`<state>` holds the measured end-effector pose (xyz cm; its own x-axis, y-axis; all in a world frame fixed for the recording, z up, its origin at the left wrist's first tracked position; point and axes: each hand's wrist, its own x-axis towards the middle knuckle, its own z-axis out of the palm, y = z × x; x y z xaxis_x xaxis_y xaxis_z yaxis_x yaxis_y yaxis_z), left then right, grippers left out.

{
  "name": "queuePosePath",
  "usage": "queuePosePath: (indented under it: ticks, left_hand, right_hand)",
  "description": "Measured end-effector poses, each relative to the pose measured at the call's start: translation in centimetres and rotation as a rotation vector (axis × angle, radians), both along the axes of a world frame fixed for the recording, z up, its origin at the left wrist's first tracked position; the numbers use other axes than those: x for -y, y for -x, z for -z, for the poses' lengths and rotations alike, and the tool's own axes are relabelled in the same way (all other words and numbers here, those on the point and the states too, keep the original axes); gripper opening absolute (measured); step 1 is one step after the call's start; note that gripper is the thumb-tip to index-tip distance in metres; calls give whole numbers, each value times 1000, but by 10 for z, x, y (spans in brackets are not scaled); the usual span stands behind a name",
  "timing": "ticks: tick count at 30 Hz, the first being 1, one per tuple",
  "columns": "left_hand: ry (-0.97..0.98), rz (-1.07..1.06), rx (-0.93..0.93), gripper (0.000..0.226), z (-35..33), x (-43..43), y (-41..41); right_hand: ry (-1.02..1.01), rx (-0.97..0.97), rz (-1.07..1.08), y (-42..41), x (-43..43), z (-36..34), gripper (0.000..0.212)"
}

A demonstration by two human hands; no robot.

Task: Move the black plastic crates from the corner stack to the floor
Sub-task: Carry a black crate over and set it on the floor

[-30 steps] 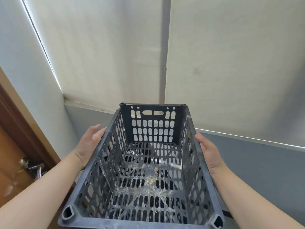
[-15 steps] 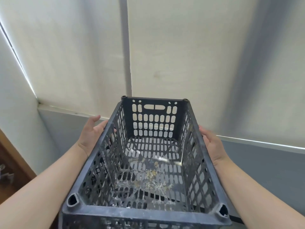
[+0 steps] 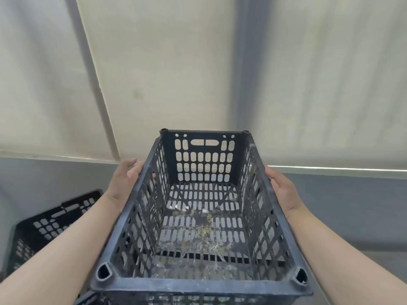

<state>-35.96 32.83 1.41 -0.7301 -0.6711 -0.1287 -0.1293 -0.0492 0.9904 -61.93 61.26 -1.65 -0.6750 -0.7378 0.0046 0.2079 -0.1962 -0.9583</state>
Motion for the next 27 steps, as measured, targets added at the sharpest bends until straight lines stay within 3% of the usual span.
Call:
queuePosePath:
  ticks: [1, 3, 4, 6, 7, 15, 23, 27]
  left_hand:
    - [-23, 16, -3, 68, 1, -10, 8]
    - [-52, 33, -14, 70, 4, -27, 22]
    - [-49, 39, -3, 72, 5, -35, 29]
    - [-50, 51, 7, 78, 10, -49, 39]
    - [-60, 58, 4, 83, 12, -54, 42]
    - [-127, 112, -41, 86, 26, -88, 39]
    - [-145, 99, -23, 69, 51, -111, 8]
    - [-155, 85, -10, 45, 52, -124, 2]
  right_hand:
    - [-12, -8, 15, 5, -12, 1, 55]
    - [-33, -7, 66, 11, -38, 3, 74]
    - [-34, -8, 72, 11, -49, 1, 73]
    - [-24, -34, 88, 7, -68, -5, 41]
    - [-28, -36, 107, 10, -76, -3, 37]
    - [-102, -72, 186, -9, -125, -1, 43]
    - [-178, -124, 137, -42, -142, 20, 39]
    - [-177, -113, 126, -45, -147, 28, 37]
